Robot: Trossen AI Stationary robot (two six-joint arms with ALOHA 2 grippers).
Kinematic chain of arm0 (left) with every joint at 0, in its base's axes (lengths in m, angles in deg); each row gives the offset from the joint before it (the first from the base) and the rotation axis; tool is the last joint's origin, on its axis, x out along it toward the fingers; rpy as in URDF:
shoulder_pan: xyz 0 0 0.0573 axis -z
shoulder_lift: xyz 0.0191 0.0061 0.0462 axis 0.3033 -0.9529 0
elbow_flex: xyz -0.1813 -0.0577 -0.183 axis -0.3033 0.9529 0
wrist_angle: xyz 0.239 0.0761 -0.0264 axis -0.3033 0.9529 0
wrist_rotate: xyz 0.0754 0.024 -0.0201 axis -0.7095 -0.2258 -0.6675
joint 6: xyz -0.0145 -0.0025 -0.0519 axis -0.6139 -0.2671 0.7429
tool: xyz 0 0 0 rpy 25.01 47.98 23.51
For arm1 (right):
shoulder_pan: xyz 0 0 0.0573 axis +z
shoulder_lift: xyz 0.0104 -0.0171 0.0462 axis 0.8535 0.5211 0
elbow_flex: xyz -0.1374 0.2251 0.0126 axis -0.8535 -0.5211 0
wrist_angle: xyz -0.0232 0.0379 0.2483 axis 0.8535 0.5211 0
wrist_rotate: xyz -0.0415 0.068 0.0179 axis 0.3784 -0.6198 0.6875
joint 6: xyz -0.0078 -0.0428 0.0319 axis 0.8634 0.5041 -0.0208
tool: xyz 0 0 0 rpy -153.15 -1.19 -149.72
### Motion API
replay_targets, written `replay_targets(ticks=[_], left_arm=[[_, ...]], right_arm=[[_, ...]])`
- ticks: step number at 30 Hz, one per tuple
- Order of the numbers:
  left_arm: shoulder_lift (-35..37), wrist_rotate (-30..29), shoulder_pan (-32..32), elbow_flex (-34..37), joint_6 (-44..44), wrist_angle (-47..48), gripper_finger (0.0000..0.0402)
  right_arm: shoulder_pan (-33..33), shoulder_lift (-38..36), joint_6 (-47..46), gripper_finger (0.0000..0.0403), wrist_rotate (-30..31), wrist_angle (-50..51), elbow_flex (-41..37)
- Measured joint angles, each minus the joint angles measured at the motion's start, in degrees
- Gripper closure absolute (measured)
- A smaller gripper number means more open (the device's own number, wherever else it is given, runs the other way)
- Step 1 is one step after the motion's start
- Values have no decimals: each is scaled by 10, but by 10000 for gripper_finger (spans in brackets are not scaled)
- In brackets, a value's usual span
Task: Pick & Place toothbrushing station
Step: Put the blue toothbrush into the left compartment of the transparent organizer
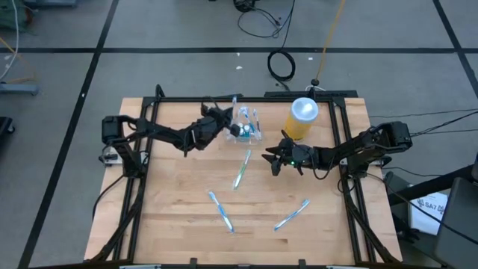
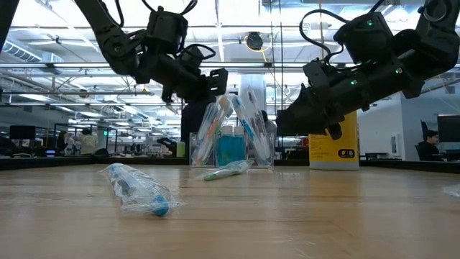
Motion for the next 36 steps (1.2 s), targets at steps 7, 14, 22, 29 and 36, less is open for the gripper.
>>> replay_targets(ticks=[7,14,22,29,36], left_arm=[[0,-16,16,0,-11,30,397],[0,-40,25,0,-20,76,399],[0,-50,25,0,-24,159,399],[1,-48,28,0,-24,169,387],[1,-47,28,0,-20,170,399]], right_arm=[[0,0,0,234,0,0,0],[0,0,-5,234,0,0,0],[0,0,-6,234,-1,0,0],[0,0,-6,234,-1,0,0],[0,0,-6,234,-1,0,0]])
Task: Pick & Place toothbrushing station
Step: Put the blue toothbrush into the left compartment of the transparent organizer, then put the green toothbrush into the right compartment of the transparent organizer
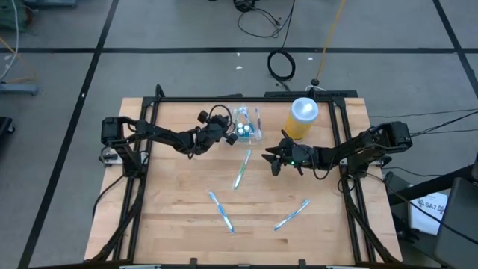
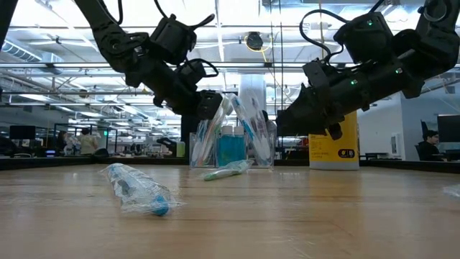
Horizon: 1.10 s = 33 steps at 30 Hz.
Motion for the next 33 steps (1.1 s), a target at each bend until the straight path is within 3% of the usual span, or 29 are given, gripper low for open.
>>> replay_targets(ticks=[10,24,33], left_arm=[[0,16,0,0,-12,1,360],[11,8,16,0,-15,30,265],[38,1,53,-2,-5,90,254]], right_arm=[[0,0,0,234,0,0,0],[4,0,-1,234,0,0,0],[19,0,0,234,0,1,0]])
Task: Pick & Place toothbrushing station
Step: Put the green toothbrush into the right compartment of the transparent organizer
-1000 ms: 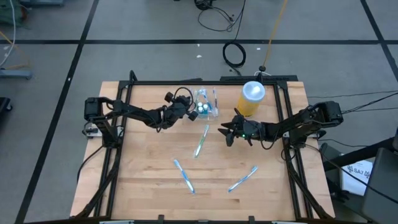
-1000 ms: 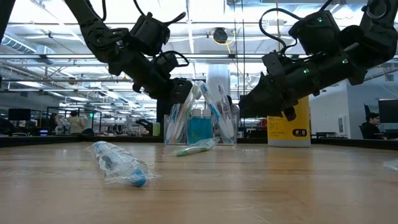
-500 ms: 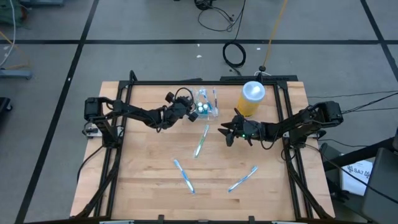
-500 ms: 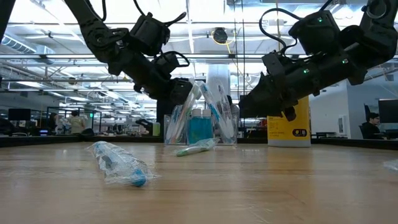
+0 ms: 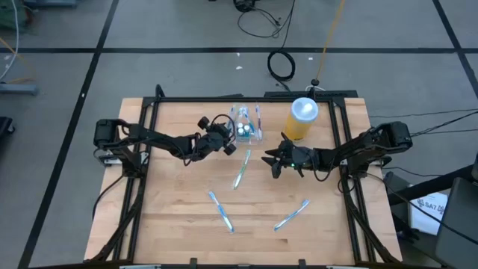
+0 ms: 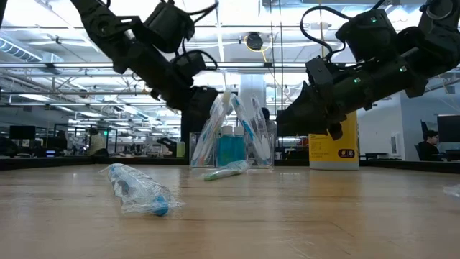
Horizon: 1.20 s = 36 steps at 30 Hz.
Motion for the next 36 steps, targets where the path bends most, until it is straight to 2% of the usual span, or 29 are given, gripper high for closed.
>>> replay_targets(ticks=[6,8,13,18,22,26,32,36], left_arm=[[18,19,26,-1,71,43,254],[22,54,36,0,108,54,254],[24,183,52,-1,178,56,254],[24,265,65,-1,262,56,254],[17,272,76,-1,324,50,254],[-12,282,90,-1,335,36,254],[-76,292,103,-1,335,-34,254],[-112,303,100,-6,347,-39,254]], right_arm=[[0,0,0,234,-1,1,0],[0,0,0,234,-1,2,0],[0,0,0,234,0,10,0],[0,0,0,234,0,11,0],[0,0,1,234,1,11,0],[0,0,4,234,1,10,0],[-1,0,5,234,4,7,0],[-2,0,5,234,5,7,0]])
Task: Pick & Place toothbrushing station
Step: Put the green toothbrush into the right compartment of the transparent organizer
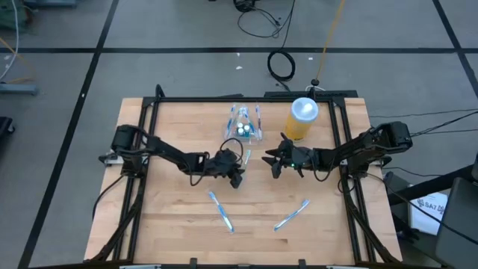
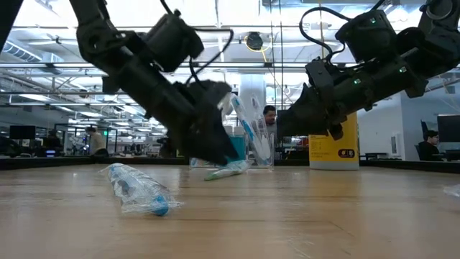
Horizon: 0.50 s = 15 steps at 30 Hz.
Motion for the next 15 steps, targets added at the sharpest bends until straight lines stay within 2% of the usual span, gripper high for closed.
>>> replay_targets(ticks=[5,9,15], left_arm=[[-29,18,-9,-2,18,-4,254],[-30,34,-14,-3,-16,6,263],[-30,33,-17,-3,-6,13,343]], right_arm=[[0,0,17,234,0,-2,0],[0,0,29,234,0,-2,0],[0,0,30,234,-1,0,0]])
